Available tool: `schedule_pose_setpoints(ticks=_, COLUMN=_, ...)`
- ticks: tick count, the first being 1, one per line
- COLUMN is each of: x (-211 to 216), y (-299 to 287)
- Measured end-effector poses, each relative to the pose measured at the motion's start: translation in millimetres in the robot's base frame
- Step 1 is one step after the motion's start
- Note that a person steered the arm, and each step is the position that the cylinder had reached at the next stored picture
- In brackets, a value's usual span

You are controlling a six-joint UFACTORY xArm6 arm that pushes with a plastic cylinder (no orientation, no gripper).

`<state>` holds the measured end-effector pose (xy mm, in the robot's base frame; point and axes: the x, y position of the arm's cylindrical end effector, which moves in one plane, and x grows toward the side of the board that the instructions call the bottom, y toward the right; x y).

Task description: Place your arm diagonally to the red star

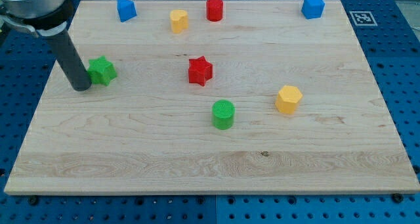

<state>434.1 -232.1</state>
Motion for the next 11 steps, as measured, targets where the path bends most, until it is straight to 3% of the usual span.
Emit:
schedule_pose_setpoints(ticks=2, x=1, y=0)
schedule_pose_setpoints(ticks=3, x=37, y=14)
schedule_pose_setpoints(ticks=5, x=48, y=87)
schedule_pose_setpoints(ticks=6, x=48, y=87)
schedule_pose_setpoints(ticks=7, x=42, y=91)
schedule_pose_setpoints(ticks=11, x=-65, y=124)
